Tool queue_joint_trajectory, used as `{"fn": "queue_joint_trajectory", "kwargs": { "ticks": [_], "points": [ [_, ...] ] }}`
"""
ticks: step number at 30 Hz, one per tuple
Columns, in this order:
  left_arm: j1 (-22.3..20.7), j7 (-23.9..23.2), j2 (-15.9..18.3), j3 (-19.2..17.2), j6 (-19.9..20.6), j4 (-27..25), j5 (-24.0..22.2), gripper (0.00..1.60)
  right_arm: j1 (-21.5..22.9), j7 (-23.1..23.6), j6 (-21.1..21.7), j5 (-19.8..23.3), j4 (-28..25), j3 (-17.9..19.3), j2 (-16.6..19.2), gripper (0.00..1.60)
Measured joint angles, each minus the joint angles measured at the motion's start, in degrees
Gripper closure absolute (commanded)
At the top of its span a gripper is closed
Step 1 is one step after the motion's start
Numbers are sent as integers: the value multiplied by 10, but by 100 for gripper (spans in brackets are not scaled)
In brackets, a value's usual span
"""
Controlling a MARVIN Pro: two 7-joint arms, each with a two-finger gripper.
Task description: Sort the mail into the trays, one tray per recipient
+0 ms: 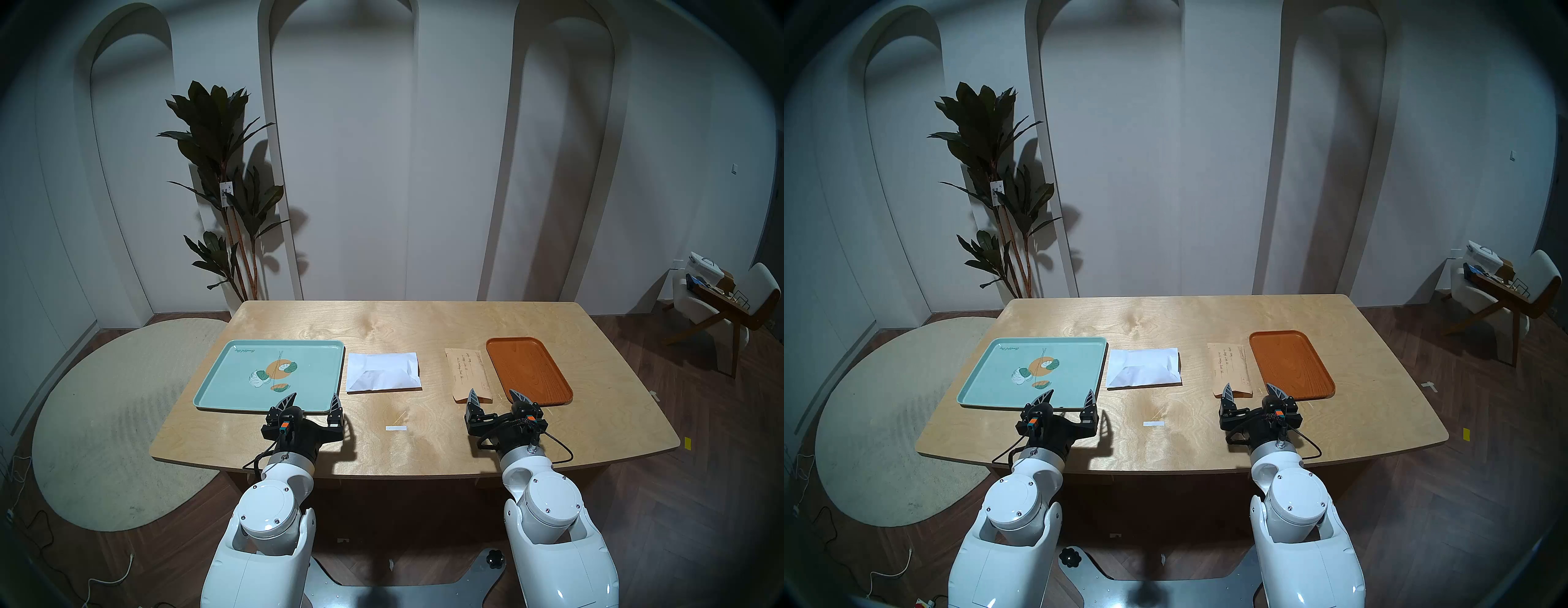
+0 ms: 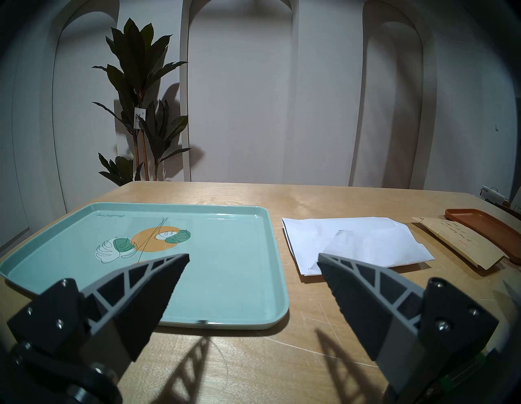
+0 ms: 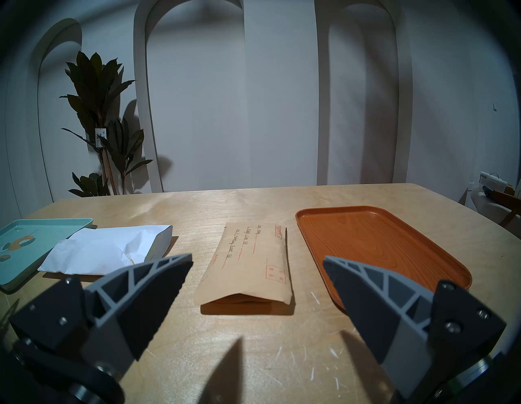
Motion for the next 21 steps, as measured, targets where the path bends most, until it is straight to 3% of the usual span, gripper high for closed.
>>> {"fn": "queue_joint_trajectory", "kwargs": {
  "ticks": [13,21],
  "points": [
    [0,0,0,0,0,0,0,0,0,9,2,16,0,2,-1,0],
    [0,0,0,0,0,1,0,0,12,20,33,85,-5,5,-6,0]
  ]
}}
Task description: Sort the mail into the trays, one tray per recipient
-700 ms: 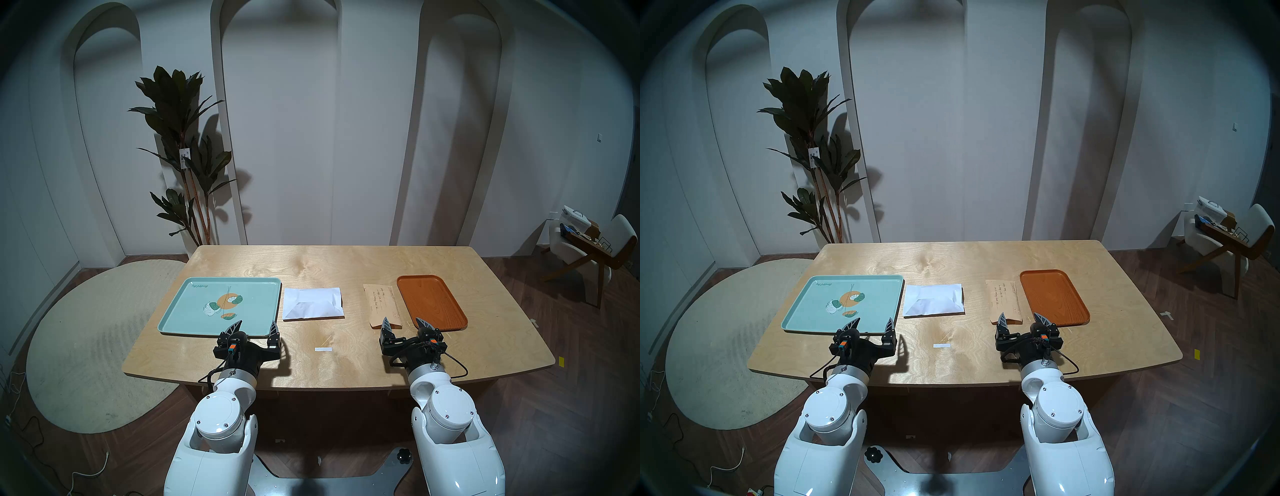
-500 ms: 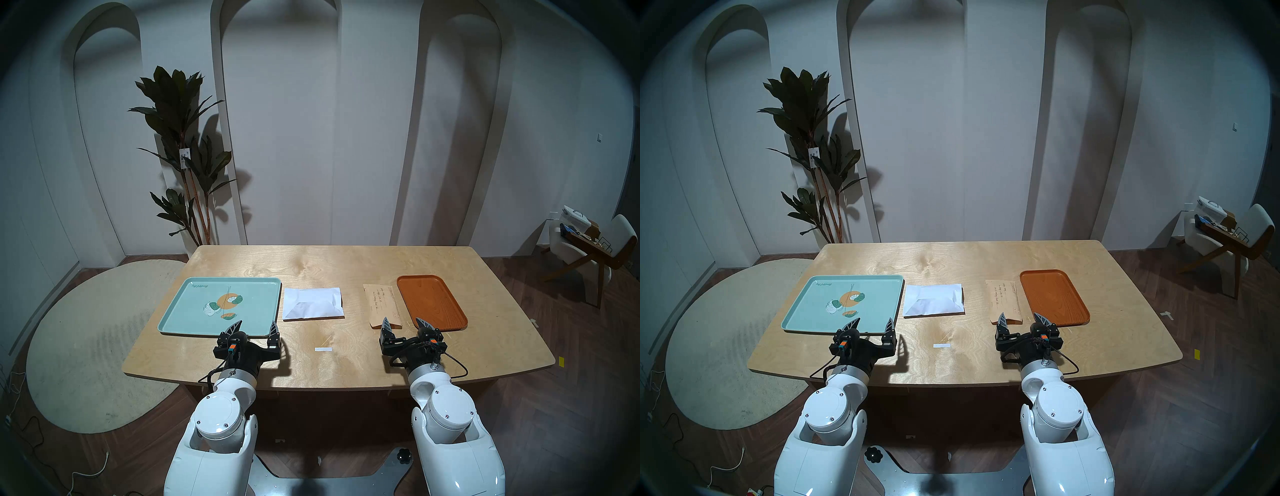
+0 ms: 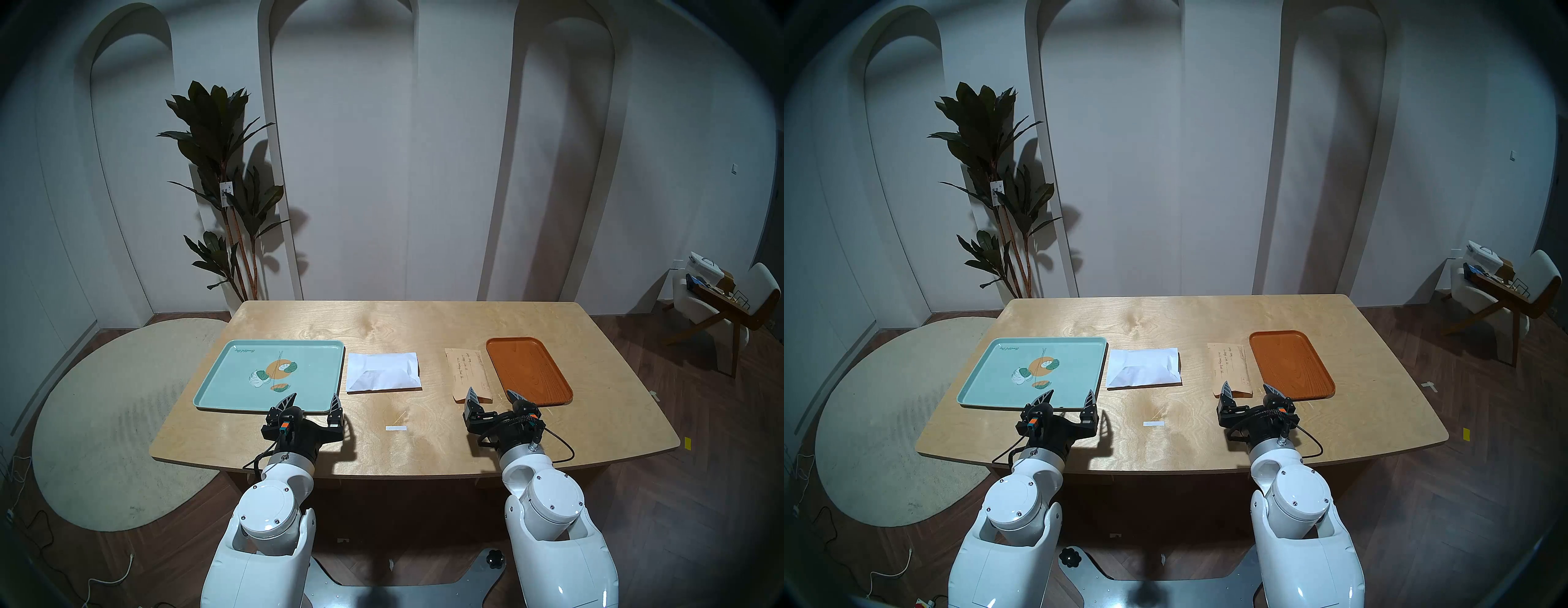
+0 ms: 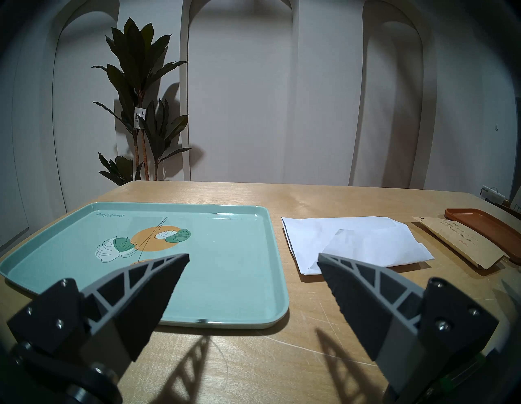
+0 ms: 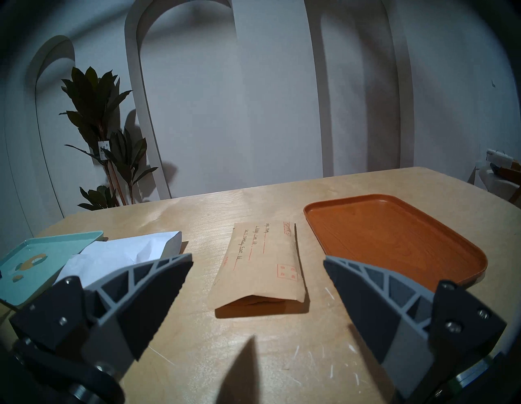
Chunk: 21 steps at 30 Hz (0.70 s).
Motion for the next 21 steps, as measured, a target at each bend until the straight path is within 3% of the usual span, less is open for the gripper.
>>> {"fn": "queue_joint_trajectory", "kwargs": {
  "ticks": [10,15,21],
  "points": [
    [0,0,0,0,0,1,0,0,26,-11,70,141,-25,-16,-1,0],
    [0,0,0,0,0,1,0,0,30,-43,108,228,-39,-25,-1,0],
    [0,0,0,0,0,1,0,0,25,-89,120,325,-55,-34,-1,0]
  ]
}}
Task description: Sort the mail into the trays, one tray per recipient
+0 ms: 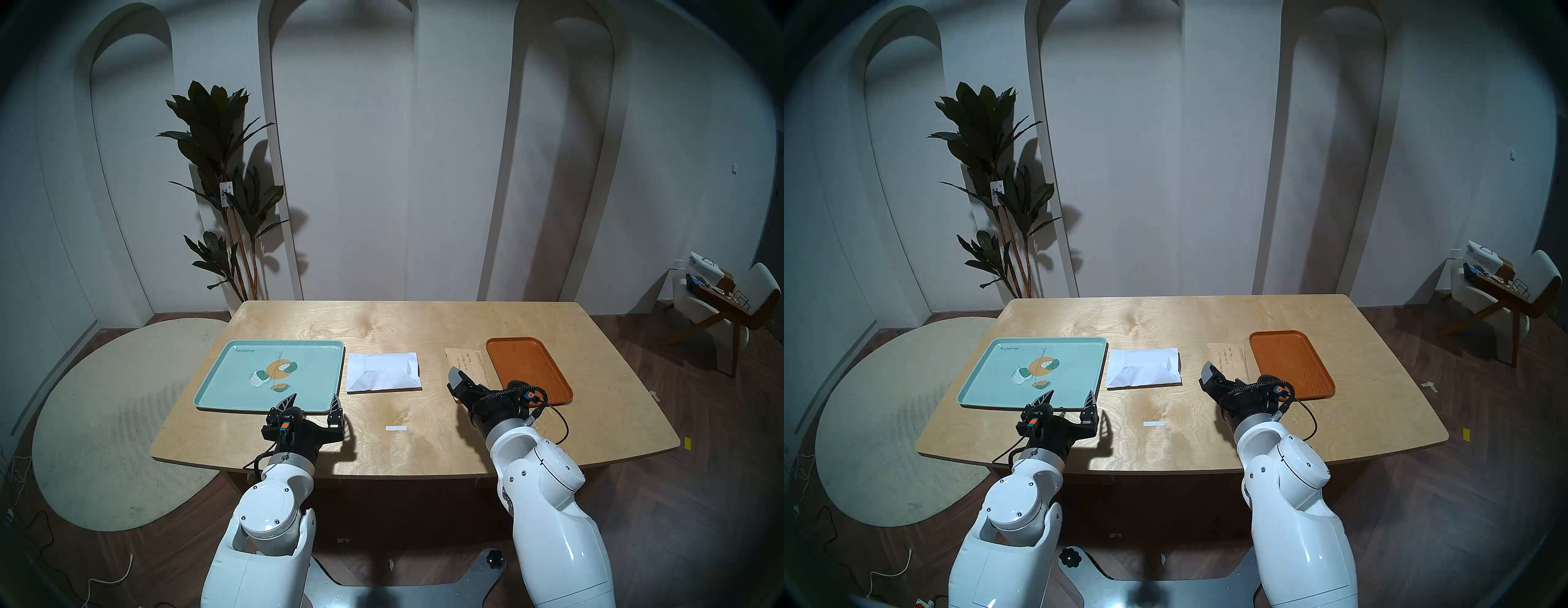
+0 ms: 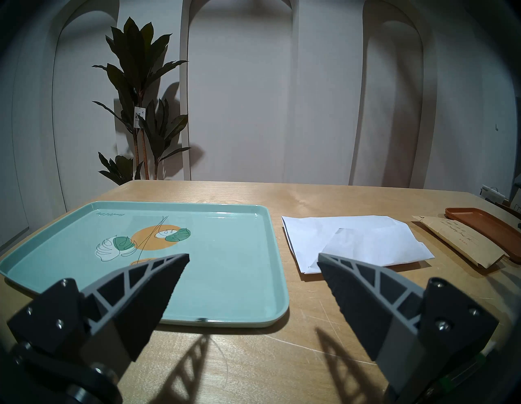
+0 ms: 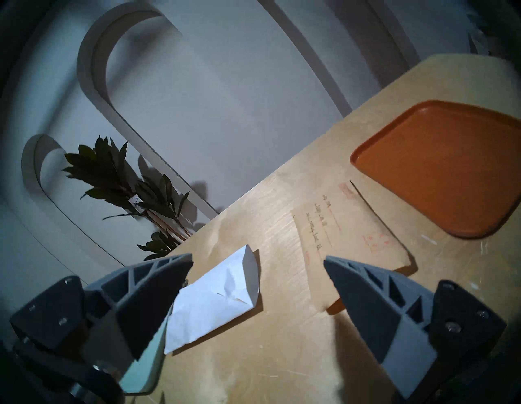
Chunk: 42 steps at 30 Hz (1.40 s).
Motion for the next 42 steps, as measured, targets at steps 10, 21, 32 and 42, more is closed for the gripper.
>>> {"fn": "queue_joint_trajectory", "kwargs": {
  "ticks": [10,21,32,42],
  "points": [
    [0,0,0,0,0,0,0,0,-29,-45,-25,77,-17,-3,0,0],
    [0,0,0,0,0,0,0,0,-13,-74,-30,166,29,24,-3,0],
    [0,0,0,0,0,0,0,0,48,-99,-15,233,82,41,-5,0],
    [0,0,0,0,0,0,0,0,97,-108,3,266,125,48,-6,0]
  ]
}}
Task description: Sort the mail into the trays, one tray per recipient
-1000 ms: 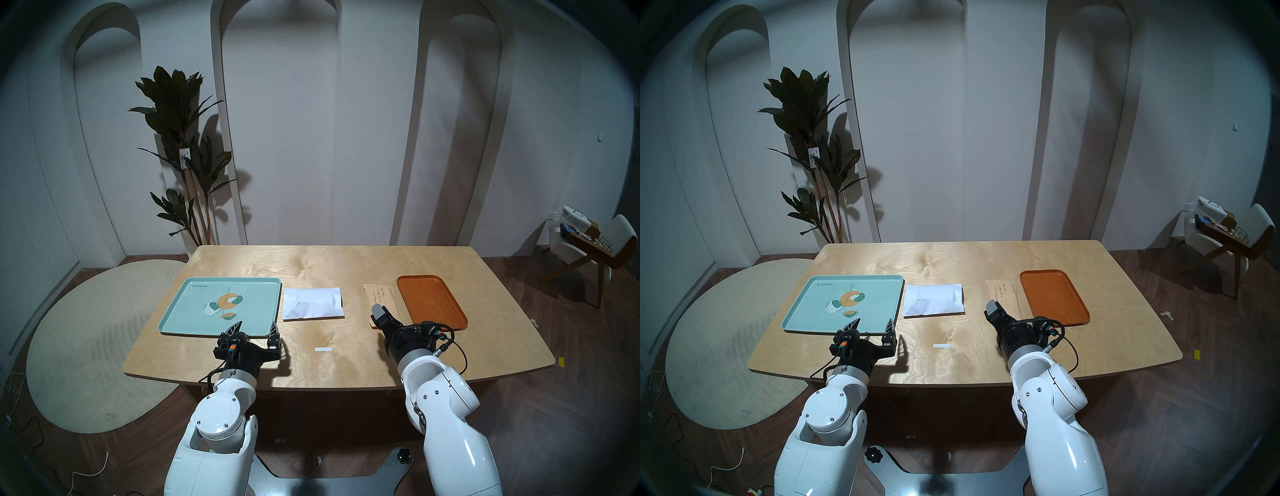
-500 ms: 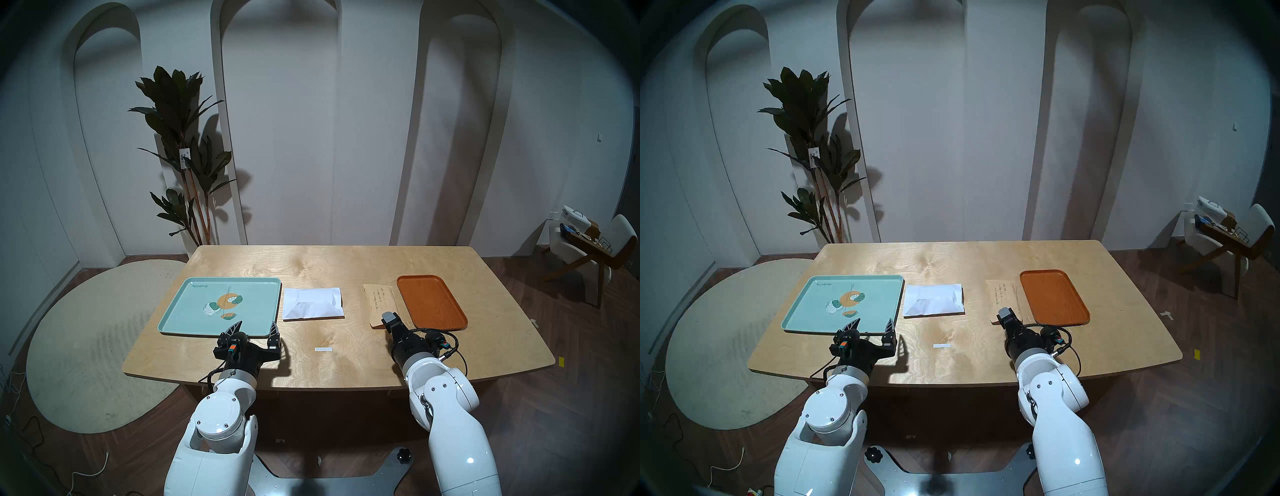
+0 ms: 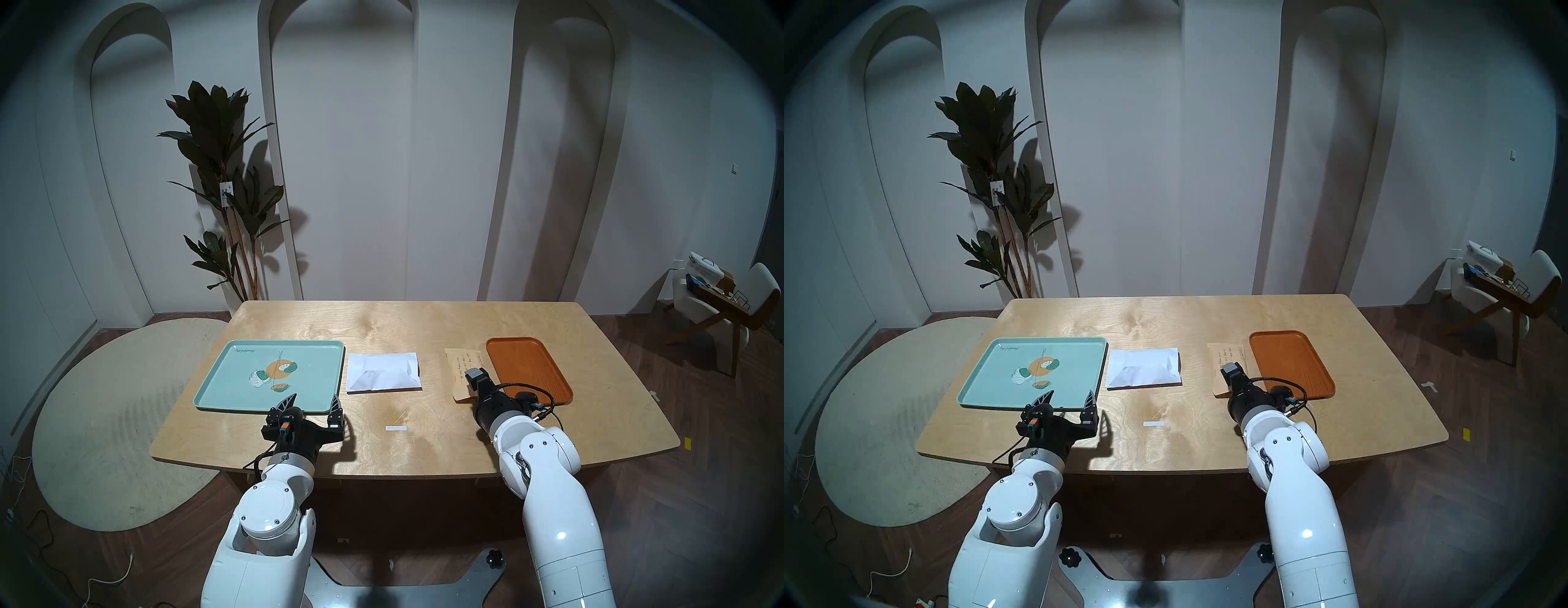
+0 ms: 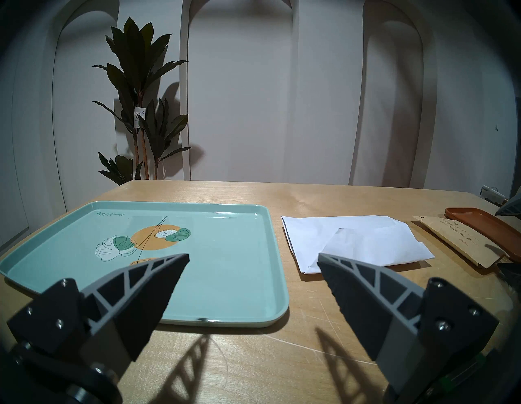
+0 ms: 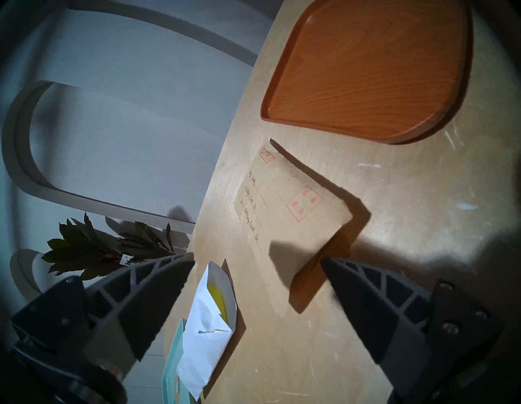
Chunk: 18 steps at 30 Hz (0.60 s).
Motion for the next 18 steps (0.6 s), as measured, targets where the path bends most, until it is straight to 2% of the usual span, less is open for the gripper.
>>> {"fn": "queue_joint_trajectory", "kwargs": {
  "ticks": [3,4,5,6,18],
  "points": [
    [0,0,0,0,0,0,0,0,15,-1,5,9,16,4,0,0],
    [0,0,0,0,0,0,0,0,18,-1,6,11,19,5,0,11],
    [0,0,0,0,0,0,0,0,24,-1,8,16,26,7,-1,124],
    [0,0,0,0,0,0,0,0,28,-1,9,19,31,9,-1,160],
    [0,0,0,0,0,0,0,0,54,-9,21,41,64,22,-2,160]
  ]
}}
